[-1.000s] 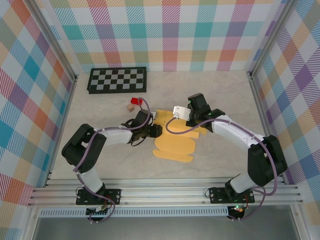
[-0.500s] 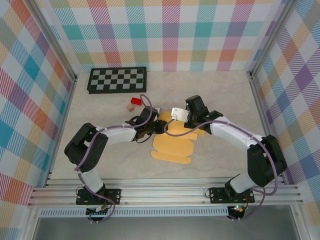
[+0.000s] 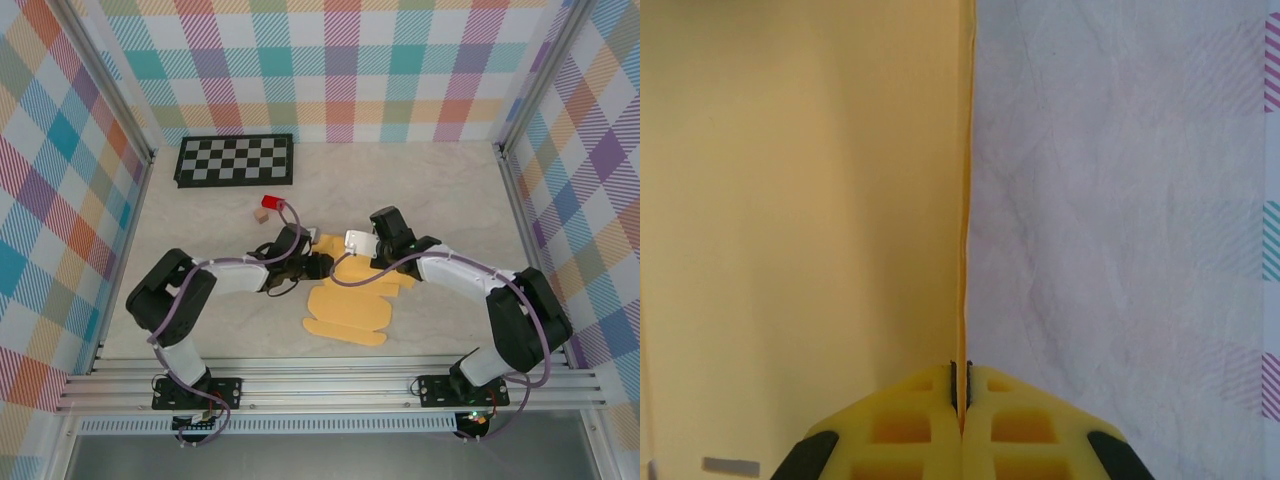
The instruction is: Fold the paper box
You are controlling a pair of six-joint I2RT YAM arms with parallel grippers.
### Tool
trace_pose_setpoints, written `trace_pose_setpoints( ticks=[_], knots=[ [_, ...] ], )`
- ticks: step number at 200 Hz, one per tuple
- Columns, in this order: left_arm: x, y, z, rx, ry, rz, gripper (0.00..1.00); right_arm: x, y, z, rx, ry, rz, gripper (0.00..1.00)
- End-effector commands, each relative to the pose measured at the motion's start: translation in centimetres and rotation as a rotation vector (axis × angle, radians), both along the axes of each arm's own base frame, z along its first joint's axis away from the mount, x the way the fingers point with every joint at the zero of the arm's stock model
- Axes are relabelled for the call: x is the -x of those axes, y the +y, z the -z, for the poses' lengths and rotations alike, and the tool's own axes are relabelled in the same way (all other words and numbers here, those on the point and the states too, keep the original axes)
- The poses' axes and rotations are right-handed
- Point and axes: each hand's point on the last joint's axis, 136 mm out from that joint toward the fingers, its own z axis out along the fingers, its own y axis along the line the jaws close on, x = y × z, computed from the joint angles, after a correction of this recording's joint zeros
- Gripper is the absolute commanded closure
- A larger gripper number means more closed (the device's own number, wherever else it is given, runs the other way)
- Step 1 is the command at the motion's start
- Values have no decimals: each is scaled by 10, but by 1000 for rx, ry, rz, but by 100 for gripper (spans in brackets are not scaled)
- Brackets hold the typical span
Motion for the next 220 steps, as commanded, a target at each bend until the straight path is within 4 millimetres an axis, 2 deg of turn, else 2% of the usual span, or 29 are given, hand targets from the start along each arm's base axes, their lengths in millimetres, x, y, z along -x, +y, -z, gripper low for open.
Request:
trace_pose_setpoints(
  ticks=[1, 26, 37, 58, 70, 88, 103, 120, 136, 157, 175, 220],
  knots=[
    [1, 20, -58, 17, -119, 29, 59, -6, 0, -4, 24, -81, -23, 100],
    [13, 45, -95, -22, -195, 9, 56, -10, 0, -18, 19, -165, -46, 100],
    [14, 60, -99, -76, -221, -20, 55, -10, 1, -24, 17, -210, -63, 100],
    [2, 95, -82, -200, -204, -127, 58, -7, 6, -34, 13, -268, -105, 100],
    [-6, 107, -71, -221, -183, -165, 61, -6, 7, -37, 12, -276, -117, 100],
    [-20, 125, -62, -266, -221, -231, 63, -1, 8, -37, 19, -282, -136, 100],
    [-31, 146, -56, -304, -241, -301, 67, 2, 9, -39, 23, -289, -150, 100],
    [-41, 165, -54, -269, -240, -344, 67, 8, 9, -40, 23, -284, -169, 100],
    [-47, 159, -52, -222, -263, -277, 64, 13, 10, -39, 29, -285, -204, 100],
    [-43, 127, -47, -152, -273, -77, 62, 19, 12, -34, 46, -296, -260, 100],
    [-40, 113, -39, -116, -263, -7, 62, 20, 14, -33, 64, -343, -303, 100],
    [-5, 62, -32, -62, -318, 225, 62, 19, 16, -37, 90, -413, -342, 100]
  ],
)
